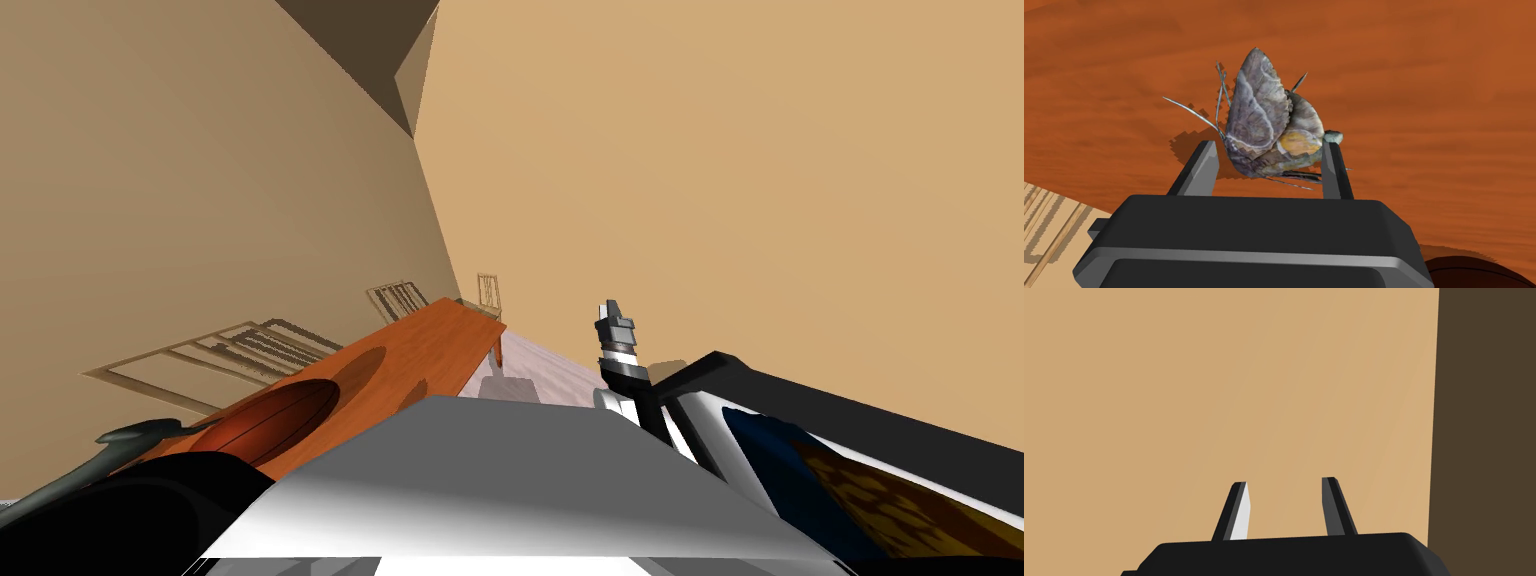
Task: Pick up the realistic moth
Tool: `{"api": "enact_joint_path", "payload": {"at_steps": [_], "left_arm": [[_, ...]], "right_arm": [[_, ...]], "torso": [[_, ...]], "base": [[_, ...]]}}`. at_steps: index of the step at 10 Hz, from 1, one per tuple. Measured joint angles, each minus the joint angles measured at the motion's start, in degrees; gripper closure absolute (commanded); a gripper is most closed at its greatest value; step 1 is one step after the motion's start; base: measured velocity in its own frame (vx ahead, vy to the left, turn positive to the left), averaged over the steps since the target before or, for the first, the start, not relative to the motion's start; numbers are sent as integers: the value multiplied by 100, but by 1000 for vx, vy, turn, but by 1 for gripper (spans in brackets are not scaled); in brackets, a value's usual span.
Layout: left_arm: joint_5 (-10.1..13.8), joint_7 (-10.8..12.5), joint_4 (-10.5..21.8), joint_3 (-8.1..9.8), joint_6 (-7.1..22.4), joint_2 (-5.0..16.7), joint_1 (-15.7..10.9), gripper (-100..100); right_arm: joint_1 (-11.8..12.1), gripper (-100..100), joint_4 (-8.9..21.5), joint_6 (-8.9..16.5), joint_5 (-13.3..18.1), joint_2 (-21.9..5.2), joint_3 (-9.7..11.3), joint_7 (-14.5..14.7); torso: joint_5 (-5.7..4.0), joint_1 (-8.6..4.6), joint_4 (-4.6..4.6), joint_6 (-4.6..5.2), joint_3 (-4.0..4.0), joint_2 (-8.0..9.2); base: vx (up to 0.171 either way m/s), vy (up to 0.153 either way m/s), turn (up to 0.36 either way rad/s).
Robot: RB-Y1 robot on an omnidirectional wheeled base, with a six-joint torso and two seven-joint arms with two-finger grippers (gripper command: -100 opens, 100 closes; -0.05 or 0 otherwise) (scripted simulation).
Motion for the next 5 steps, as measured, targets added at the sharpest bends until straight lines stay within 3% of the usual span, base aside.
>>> {"api": "enact_joint_path", "payload": {"at_steps": [3, 4, 5], "left_arm": [[1, 0, -11, -2, -11, -5, -9, 100], [1, 0, -12, -2, -12, -5, -9, 0], [1, 0, -12, -2, -13, -5, -10, 100]], "right_arm": [[0, 0, 0, 0, 0, 0, 0, 0], [0, 0, 0, 0, 0, 0, 0, 0], [0, 0, 0, 0, 0, 0, 0, 0]], "torso": [[-5, -3, -6, -5, -4, -3], [-5, -4, -6, -6, -5, -3], [-6, -4, -6, -6, -5, -3]], "base": [[1, -1, -4], [0, 0, 0], [6, -19, 70]]}}
